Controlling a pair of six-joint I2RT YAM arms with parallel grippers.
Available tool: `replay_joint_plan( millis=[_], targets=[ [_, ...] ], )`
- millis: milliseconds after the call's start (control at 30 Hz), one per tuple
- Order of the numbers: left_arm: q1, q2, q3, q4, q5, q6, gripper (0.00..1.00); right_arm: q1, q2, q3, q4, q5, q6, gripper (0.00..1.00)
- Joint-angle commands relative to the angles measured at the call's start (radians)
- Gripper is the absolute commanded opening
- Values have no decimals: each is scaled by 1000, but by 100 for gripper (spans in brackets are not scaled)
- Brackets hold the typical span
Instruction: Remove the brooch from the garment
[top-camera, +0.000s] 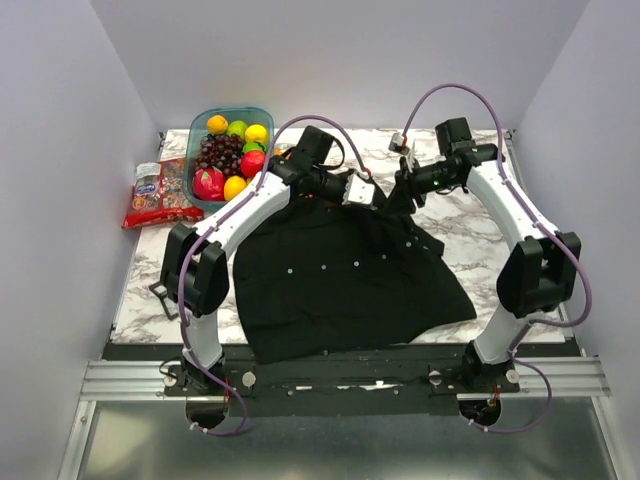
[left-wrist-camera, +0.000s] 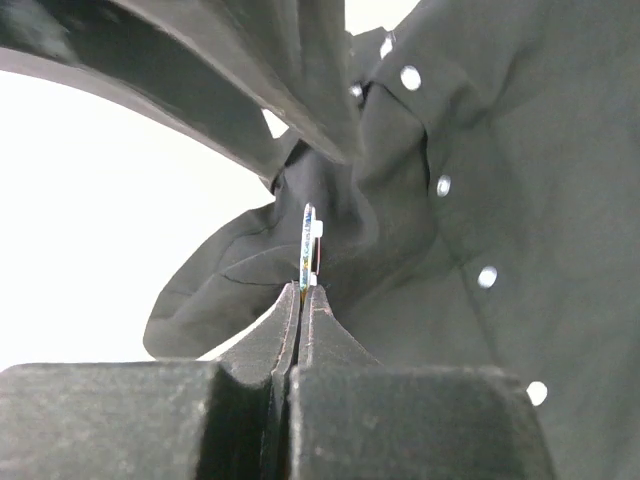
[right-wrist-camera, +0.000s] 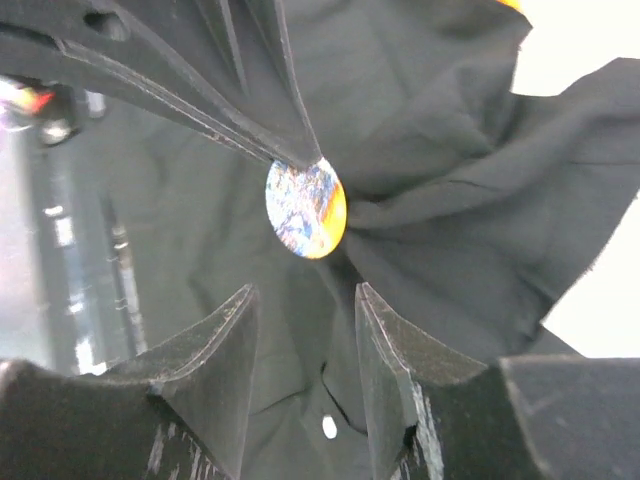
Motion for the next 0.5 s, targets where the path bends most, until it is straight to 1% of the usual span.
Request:
replay_joint_plan(
  millis=[0,67,100,133,167,267,367,467],
  targets=[
    [-40,32,108,-235,-189,262,0,0,-112,-143,308,157,86,51],
    [-46,63,154,-322,-236,366,0,-1,-132,-170,323,156,97,51],
    [-50,75,203,-359,-303,412,0,0,-141,-186,331,154,100,51],
    [-54,86,224,-421,-328,452,0,0,-157,-212,340,153,105,51],
    [-54,101,244,-443,-351,519,0,0,-164,-223,361,154,105,51],
    [-62,98,245,-456,-440,610,0,0,-170,-240,390,151,118,51],
    [-74,97,217,-459,-523,650,0,0,-172,-247,443,159,164,51],
    [-80,94,202,-447,-566,632,0,0,-175,-252,475,140,203,51]
  ],
)
